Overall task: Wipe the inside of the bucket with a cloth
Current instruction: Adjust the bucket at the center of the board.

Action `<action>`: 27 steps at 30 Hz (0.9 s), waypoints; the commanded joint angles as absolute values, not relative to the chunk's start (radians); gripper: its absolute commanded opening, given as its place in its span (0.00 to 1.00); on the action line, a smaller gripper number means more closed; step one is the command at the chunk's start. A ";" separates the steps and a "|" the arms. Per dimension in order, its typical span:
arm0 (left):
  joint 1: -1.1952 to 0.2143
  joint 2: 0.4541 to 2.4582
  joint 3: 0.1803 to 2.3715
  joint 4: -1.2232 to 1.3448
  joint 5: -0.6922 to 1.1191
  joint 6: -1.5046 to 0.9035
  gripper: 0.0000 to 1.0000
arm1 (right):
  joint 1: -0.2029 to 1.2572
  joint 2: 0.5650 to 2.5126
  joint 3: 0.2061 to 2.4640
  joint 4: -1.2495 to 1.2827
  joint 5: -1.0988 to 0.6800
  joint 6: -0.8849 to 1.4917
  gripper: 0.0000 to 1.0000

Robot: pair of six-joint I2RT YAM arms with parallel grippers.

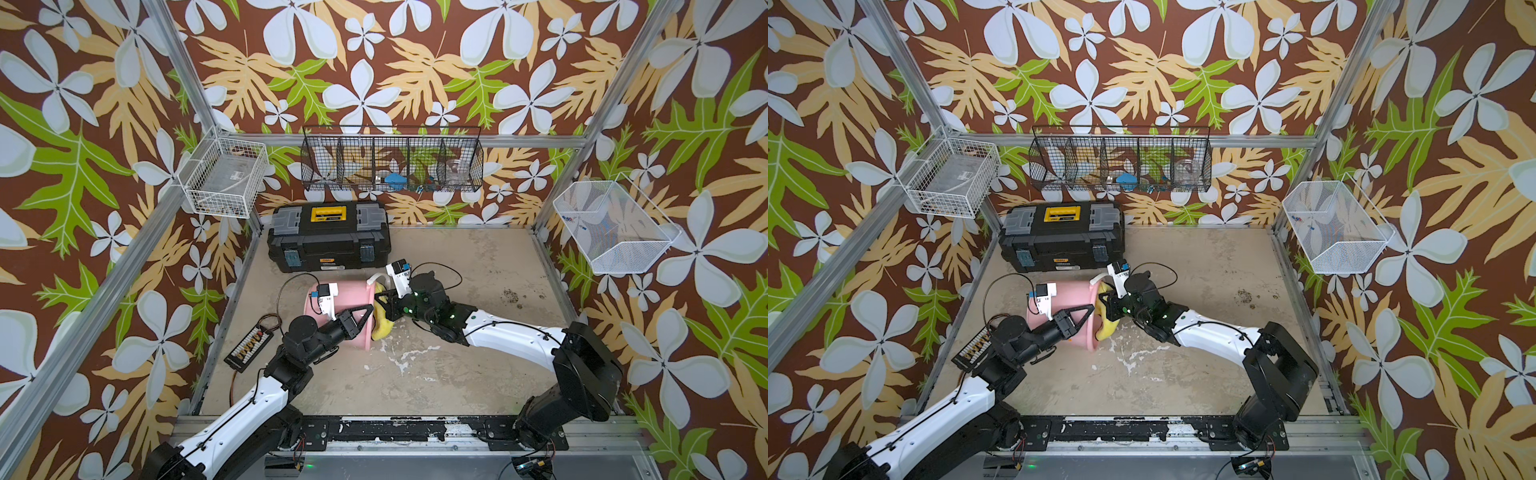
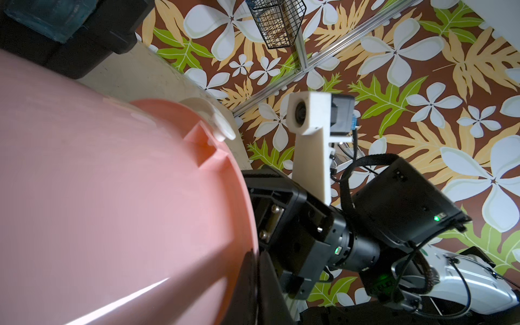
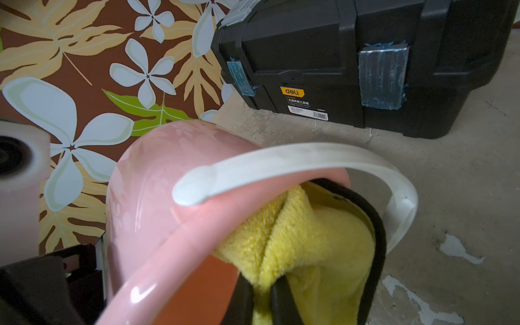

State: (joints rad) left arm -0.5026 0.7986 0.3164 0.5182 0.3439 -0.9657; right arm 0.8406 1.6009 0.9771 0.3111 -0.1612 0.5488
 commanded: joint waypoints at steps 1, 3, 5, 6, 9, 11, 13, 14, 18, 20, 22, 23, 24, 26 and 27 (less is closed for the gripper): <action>-0.503 0.786 0.310 0.484 0.338 -0.977 0.00 | 0.842 1.609 0.932 0.451 -0.193 0.613 0.00; -0.503 0.784 0.313 0.453 0.323 -0.976 0.00 | 0.844 1.646 0.932 0.486 -0.219 0.639 0.00; -0.503 0.785 0.318 0.424 0.315 -0.966 0.00 | 0.844 1.683 0.937 0.504 -0.225 0.655 0.00; -0.503 0.785 0.322 0.408 0.312 -0.959 0.00 | 0.844 1.702 0.938 0.521 -0.230 0.664 0.00; -0.503 0.781 0.346 0.327 0.286 -0.928 0.00 | 0.850 1.750 0.958 0.542 -0.236 0.680 0.00; -0.503 0.783 0.376 0.248 0.266 -0.900 0.00 | 0.856 1.769 0.958 0.566 -0.243 0.694 0.00; -0.503 0.789 0.411 0.167 0.246 -0.867 0.02 | 0.862 1.771 0.956 0.579 -0.239 0.699 0.00; -0.503 0.791 0.429 0.133 0.238 -0.850 0.08 | 0.865 1.772 0.955 0.587 -0.236 0.701 0.00; -0.502 0.791 0.455 0.069 0.211 -0.828 0.29 | 0.866 1.767 0.966 0.593 -0.240 0.705 0.00; -0.503 0.798 0.469 0.044 0.200 -0.817 0.34 | 0.867 1.762 0.973 0.587 -0.236 0.705 0.00; -0.503 0.813 0.490 0.006 0.187 -0.803 0.36 | 0.866 1.758 0.975 0.585 -0.235 0.706 0.00; -0.503 0.821 0.500 -0.006 0.181 -0.795 0.37 | 0.867 1.759 0.980 0.584 -0.238 0.705 0.00; -0.503 0.829 0.510 -0.016 0.178 -0.787 0.38 | 0.867 1.762 0.987 0.582 -0.243 0.701 0.00; -0.503 0.837 0.523 -0.035 0.169 -0.771 0.40 | 0.867 1.774 1.002 0.578 -0.254 0.699 0.00; -0.503 0.838 0.528 -0.046 0.158 -0.769 0.40 | 0.866 1.779 1.005 0.580 -0.258 0.700 0.00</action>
